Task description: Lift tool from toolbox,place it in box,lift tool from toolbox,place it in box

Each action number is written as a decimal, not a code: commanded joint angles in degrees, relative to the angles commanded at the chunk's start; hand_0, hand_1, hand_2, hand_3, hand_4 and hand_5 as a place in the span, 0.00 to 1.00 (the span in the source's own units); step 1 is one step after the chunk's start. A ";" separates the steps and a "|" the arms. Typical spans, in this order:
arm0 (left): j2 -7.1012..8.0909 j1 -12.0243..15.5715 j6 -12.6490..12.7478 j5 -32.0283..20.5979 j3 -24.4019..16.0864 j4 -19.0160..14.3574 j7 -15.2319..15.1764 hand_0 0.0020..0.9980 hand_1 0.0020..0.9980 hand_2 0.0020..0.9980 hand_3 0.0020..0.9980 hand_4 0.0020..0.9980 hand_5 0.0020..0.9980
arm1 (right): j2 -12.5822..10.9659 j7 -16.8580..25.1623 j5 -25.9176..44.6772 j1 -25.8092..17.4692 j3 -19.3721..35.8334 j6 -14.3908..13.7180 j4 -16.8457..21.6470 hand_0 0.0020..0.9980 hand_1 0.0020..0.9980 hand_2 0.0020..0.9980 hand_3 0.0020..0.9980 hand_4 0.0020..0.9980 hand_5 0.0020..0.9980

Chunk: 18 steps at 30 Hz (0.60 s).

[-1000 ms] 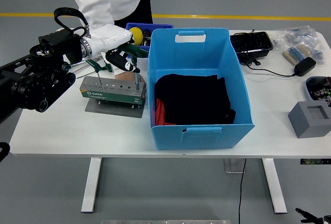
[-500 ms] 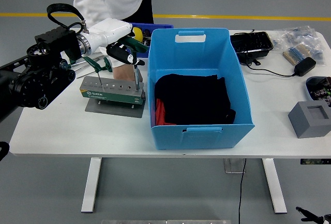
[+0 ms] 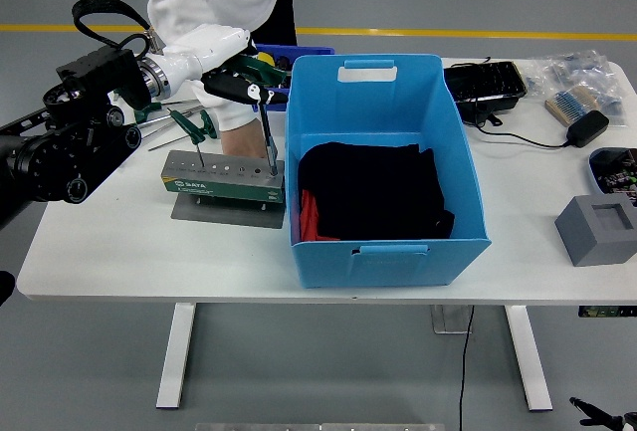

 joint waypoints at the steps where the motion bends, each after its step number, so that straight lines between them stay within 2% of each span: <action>1: 0.02 -0.01 -0.02 -0.07 -0.02 -0.08 0.01 0.17 0.00 0.00 0.00 0.86 0.76 | 0.00 0.01 0.04 -0.01 -0.02 -0.01 0.00 0.64 0.62 0.68 0.56 0.82 0.67; 2: 0.04 -0.01 -0.03 -0.11 -0.05 -0.14 0.01 0.17 0.00 0.00 0.00 0.86 0.76 | 0.00 0.01 0.06 -0.02 -0.03 0.00 0.00 0.64 0.62 0.68 0.56 0.82 0.67; 3: 0.05 0.00 -0.05 -0.19 -0.12 -0.17 0.00 0.17 0.00 0.00 0.00 0.78 0.66 | -0.02 0.01 0.04 -0.02 -0.01 0.00 0.00 0.64 0.62 0.68 0.56 0.82 0.67; 8: 0.21 -0.07 -0.32 -0.58 -0.41 -0.32 -0.25 0.17 0.00 0.00 0.00 0.78 0.66 | -0.02 -0.01 -0.03 -0.06 0.04 -0.01 -0.02 0.64 0.62 0.68 0.56 0.82 0.67; 9: 0.25 -0.11 -0.38 -0.65 -0.44 -0.36 -0.26 0.17 0.00 0.00 0.00 0.70 0.59 | -0.03 -0.02 -0.08 -0.06 0.07 0.00 -0.02 0.64 0.62 0.68 0.56 0.82 0.67; 18: 1.17 -0.81 -1.66 -0.73 -1.20 -2.16 0.10 0.17 0.00 0.00 0.00 0.70 0.58 | -0.03 0.01 0.08 -0.24 0.05 -0.02 -0.04 0.64 0.62 0.68 0.56 0.81 0.67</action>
